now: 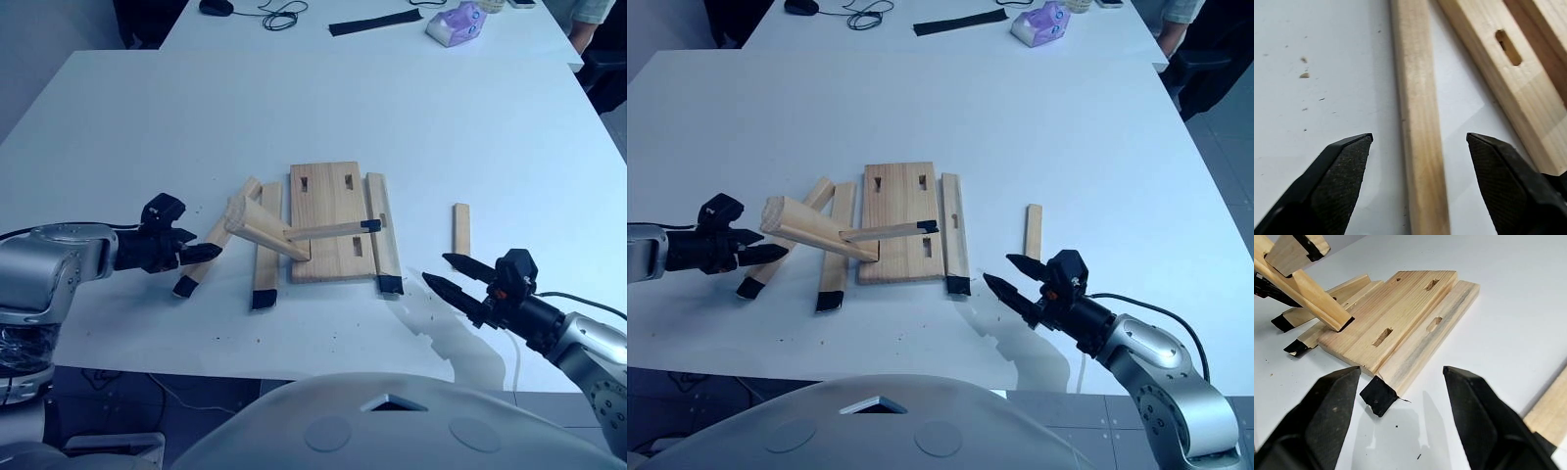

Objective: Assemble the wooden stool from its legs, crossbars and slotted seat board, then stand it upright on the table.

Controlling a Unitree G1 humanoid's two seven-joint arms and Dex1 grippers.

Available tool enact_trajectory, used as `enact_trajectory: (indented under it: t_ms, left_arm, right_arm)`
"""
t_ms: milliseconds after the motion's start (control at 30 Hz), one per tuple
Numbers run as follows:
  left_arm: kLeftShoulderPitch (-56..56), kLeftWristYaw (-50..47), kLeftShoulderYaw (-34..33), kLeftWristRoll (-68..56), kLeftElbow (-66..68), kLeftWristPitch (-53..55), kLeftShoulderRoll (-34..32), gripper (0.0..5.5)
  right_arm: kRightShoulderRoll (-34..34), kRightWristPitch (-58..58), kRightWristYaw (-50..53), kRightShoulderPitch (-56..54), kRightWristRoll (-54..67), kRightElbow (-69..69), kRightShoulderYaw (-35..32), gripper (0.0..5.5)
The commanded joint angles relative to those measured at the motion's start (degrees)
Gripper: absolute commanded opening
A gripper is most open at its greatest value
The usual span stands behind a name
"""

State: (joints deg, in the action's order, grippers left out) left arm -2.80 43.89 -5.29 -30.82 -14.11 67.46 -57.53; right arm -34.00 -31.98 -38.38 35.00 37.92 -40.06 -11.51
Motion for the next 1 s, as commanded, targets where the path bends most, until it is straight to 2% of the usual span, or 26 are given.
enact_trajectory:
  t_ms: [33,1000]
  left_arm:
    - [-4.37,0.87,1.65,1.53,2.76,-1.53,-1.26,3.57]
    - [-6.68,4.47,6.65,7.37,10.9,-9.76,-1.86,3.57]
  right_arm:
    - [0.26,0.49,0.72,0.57,-0.88,-0.83,0.34,3.09]
    - [0.03,0.94,0.62,1.42,-1.44,-0.85,0.92,3.09]
